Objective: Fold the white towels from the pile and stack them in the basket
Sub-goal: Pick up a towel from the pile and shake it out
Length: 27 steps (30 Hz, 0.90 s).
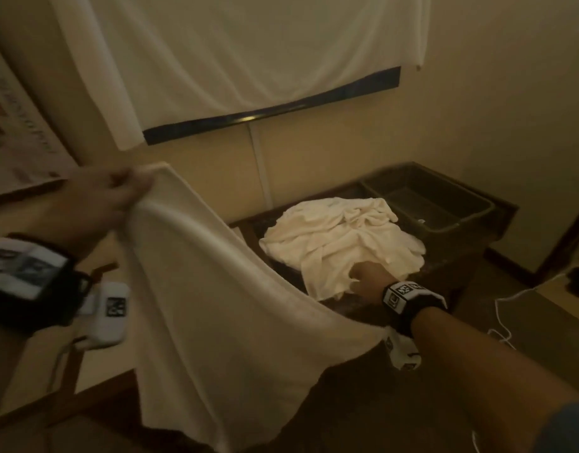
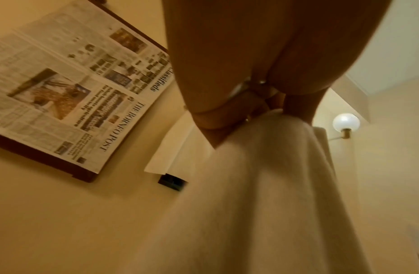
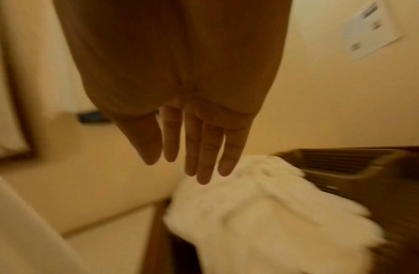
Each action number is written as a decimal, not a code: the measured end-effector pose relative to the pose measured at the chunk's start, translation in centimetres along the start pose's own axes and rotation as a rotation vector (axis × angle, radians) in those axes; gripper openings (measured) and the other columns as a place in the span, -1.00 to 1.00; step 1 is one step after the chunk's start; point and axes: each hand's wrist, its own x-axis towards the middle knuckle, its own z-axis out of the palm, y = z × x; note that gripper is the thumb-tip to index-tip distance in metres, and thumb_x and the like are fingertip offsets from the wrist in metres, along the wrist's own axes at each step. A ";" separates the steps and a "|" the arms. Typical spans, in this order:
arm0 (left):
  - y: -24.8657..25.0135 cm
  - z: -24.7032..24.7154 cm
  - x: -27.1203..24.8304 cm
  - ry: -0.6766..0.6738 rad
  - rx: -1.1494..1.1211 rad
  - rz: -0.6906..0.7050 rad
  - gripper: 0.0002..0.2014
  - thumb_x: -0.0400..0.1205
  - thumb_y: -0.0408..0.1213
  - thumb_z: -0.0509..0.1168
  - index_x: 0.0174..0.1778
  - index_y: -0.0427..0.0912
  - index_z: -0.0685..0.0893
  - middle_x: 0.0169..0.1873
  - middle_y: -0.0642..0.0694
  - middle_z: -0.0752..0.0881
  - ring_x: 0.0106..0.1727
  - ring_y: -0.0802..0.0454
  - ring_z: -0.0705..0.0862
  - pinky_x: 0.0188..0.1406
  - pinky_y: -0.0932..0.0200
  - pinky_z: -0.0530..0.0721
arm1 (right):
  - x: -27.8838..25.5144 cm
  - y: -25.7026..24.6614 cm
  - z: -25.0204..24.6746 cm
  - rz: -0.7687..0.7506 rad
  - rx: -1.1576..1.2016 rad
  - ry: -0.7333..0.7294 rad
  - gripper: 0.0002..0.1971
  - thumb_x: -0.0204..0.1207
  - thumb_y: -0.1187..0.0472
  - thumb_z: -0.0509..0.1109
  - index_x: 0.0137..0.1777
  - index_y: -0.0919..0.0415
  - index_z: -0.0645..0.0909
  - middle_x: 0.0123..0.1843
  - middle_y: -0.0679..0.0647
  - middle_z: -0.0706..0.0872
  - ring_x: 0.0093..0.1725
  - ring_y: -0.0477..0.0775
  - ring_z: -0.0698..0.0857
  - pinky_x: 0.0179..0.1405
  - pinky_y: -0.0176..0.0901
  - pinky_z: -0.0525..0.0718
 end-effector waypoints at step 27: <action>-1.5 0.7 -6.9 0.121 -0.555 -0.097 -0.70 0.66 -0.04 0.36 -0.14 -0.23 0.76 -0.14 -0.17 0.78 -0.05 -0.13 0.77 -0.09 -0.23 0.79 | -6.9 -34.2 -16.2 -0.939 0.332 0.446 -0.79 0.62 0.08 0.39 -0.17 0.17 0.73 -0.31 0.08 0.67 -0.36 -0.23 0.57 -0.35 -0.44 0.52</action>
